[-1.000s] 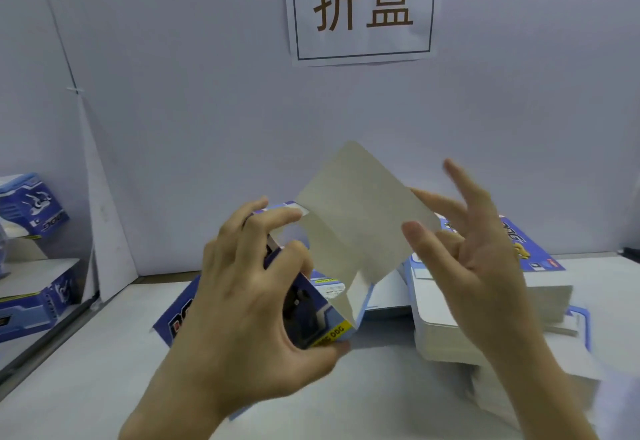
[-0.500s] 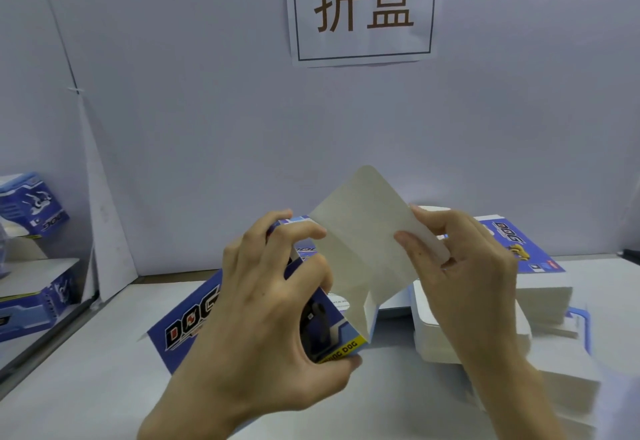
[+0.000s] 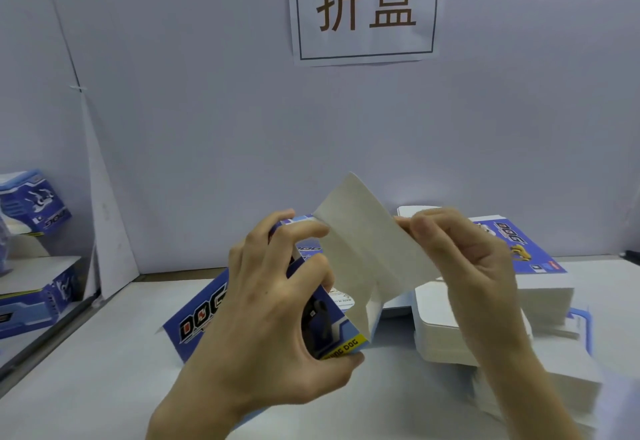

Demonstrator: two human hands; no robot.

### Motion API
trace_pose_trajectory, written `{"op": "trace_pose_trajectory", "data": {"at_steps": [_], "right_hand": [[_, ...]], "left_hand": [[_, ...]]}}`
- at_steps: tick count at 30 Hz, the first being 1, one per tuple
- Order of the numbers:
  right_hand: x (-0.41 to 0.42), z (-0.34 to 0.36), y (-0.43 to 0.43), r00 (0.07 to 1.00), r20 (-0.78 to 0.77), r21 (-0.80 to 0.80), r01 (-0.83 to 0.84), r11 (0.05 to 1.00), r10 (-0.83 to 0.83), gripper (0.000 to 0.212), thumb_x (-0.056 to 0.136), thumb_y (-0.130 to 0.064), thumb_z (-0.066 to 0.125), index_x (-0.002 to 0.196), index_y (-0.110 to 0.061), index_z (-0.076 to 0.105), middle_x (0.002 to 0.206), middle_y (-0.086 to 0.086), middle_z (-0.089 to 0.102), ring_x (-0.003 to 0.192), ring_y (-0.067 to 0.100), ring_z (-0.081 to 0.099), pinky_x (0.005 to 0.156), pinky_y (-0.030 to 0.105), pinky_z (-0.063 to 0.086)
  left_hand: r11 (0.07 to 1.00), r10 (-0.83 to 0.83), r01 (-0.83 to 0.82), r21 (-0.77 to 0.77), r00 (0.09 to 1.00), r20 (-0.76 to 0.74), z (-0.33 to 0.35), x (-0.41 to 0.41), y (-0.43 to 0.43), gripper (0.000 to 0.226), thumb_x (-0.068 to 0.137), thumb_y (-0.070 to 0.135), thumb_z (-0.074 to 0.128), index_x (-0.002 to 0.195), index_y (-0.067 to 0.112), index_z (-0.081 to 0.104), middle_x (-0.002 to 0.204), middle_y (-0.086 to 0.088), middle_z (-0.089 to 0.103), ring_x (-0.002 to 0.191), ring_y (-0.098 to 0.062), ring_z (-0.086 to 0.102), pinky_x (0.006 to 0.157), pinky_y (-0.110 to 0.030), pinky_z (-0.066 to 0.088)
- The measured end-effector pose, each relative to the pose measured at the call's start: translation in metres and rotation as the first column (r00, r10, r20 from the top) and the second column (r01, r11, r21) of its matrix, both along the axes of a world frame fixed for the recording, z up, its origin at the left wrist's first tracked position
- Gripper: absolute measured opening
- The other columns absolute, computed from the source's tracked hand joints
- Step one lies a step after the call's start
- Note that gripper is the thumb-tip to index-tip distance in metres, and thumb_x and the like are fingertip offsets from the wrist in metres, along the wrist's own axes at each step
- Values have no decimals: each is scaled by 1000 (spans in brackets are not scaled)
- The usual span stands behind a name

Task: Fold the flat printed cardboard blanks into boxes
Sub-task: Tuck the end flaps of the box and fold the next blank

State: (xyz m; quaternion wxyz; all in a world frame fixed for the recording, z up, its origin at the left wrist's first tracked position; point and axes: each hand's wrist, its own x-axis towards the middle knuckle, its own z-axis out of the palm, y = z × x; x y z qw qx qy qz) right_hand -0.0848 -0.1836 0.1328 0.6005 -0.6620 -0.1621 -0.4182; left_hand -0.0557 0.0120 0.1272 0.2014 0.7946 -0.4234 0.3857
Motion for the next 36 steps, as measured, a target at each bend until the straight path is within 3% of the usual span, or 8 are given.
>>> {"op": "trace_pose_trajectory", "data": {"at_steps": [3, 7, 11, 15, 17, 21, 27, 36], "right_hand": [[0, 2, -2, 934, -142, 322, -270, 907, 329, 17, 80, -35, 64, 88, -25, 76, 89, -5, 72, 79, 6, 62, 64, 16, 48], [-2, 1, -4, 745, -268, 458, -459, 761, 611, 24, 70, -41, 75, 90, -28, 78, 89, -3, 74, 81, 13, 70, 68, 30, 57], [2, -1, -3, 722, -411, 342, -443, 829, 556, 26, 75, -37, 73, 98, -24, 77, 91, 4, 73, 84, 17, 70, 74, 39, 59], [5, -1, -8, 784, -438, 395, -272, 878, 440, 16, 71, -32, 70, 84, -28, 79, 80, 1, 73, 70, 10, 67, 56, 31, 57], [3, 0, -10, 772, -430, 411, -294, 863, 468, 12, 73, -27, 74, 84, -27, 79, 81, 1, 73, 72, 12, 68, 59, 32, 58], [2, 0, -7, 757, -403, 433, -338, 836, 515, 35, 75, -42, 66, 101, -21, 77, 99, 8, 74, 87, 22, 70, 72, 38, 58], [0, 2, -5, 812, -415, 371, -260, 892, 409, 29, 64, -34, 68, 88, -22, 80, 88, 5, 75, 76, 15, 66, 57, 23, 54], [-5, 3, 2, 886, -267, -21, -398, 917, 379, 44, 83, -34, 67, 125, -44, 61, 118, -11, 70, 107, 7, 66, 80, 14, 51]], "left_hand": [[999, -43, 42, -28, 999, -9, -1, -1, -2, 57, 53, 64, 72, 86, 25, 47, 136, 5, 43, 136, -21, 30, 97, -41, 35], [999, -40, 40, -25, 999, 28, 0, -3, -5, 57, 55, 64, 71, 88, 28, 43, 137, 5, 42, 138, -21, 28, 99, -40, 31], [999, -34, 35, -23, 999, 35, 2, -5, -2, 58, 53, 62, 73, 88, 29, 41, 136, 5, 43, 136, -25, 33, 98, -43, 34], [1000, -15, 15, 10, 1000, 25, 2, -4, -3, 59, 53, 65, 72, 89, 30, 42, 135, 7, 43, 134, -24, 34, 96, -45, 37], [1000, -20, 20, 14, 1000, 20, -1, -3, -6, 57, 53, 64, 73, 88, 28, 45, 136, 4, 44, 134, -25, 34, 95, -47, 38], [1000, -25, 25, 4, 998, 52, -5, -4, -14, 56, 51, 57, 78, 85, 23, 49, 139, -5, 44, 135, -31, 35, 95, -49, 37], [999, -32, 34, -40, 998, 51, -5, -3, -11, 54, 50, 59, 76, 84, 25, 52, 143, -2, 32, 130, -19, 31, 90, -47, 42], [992, -50, 43, -120, 997, -60, -7, -3, -10, 59, 53, 63, 74, 92, 34, 42, 148, 6, 16, 121, -24, 43, 80, -41, 53]]}}
